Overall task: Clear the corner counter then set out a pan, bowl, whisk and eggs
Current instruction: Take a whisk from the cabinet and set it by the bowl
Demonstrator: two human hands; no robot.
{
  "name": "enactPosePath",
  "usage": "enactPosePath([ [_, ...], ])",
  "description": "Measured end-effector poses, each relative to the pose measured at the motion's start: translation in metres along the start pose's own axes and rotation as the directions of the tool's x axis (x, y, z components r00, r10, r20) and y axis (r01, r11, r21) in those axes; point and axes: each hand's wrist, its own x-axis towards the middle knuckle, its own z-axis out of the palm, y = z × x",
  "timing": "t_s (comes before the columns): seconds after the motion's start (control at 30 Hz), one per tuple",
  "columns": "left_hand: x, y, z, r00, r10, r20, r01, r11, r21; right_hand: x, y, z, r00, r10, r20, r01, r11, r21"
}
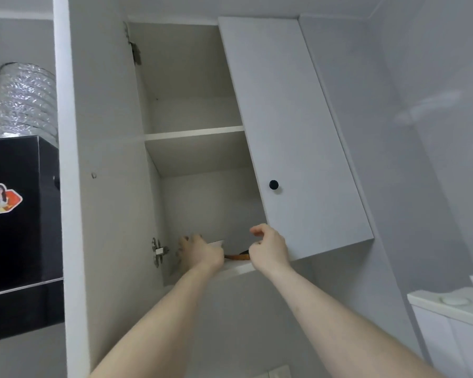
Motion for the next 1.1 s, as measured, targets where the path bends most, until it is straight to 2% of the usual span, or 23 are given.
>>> enactPosePath([
  [0.17, 0.016, -0.017, 0.03, 1.0, -0.012, -0.017, 0.012, 1.0, 0.005, 0.028, 0.014, 0.02, 0.991, -0.031, 0.127, 0.059, 0.974, -0.217],
  [0.3, 0.032, -0.022, 0.042, 0.999, 0.025, 0.02, -0.027, 0.998, 0.055, 0.049, 0.023, 0.043, 0.981, -0.025, 0.194, 0.09, 0.938, -0.335],
  [0.47, 0.052, -0.025, 0.056, 1.0, -0.003, 0.021, 0.002, 0.999, 0.037, 0.075, 0.034, 0.072, 0.975, -0.015, 0.223, 0.102, 0.917, -0.386],
  [0.73, 0.063, -0.031, 0.068, 0.998, 0.022, -0.065, -0.018, 0.998, 0.065, 0.102, 0.041, 0.095, 0.949, 0.084, 0.303, 0.095, 0.842, -0.532],
  [0.87, 0.061, -0.032, 0.068, 0.995, 0.044, -0.089, -0.038, 0.997, 0.066, 0.105, 0.043, 0.099, 0.952, 0.082, 0.296, 0.099, 0.83, -0.549],
  [1.1, 0.054, -0.034, 0.065, 0.983, 0.077, -0.166, -0.073, 0.997, 0.031, 0.094, 0.042, 0.092, 0.981, 0.015, 0.194, 0.094, 0.837, -0.539],
])
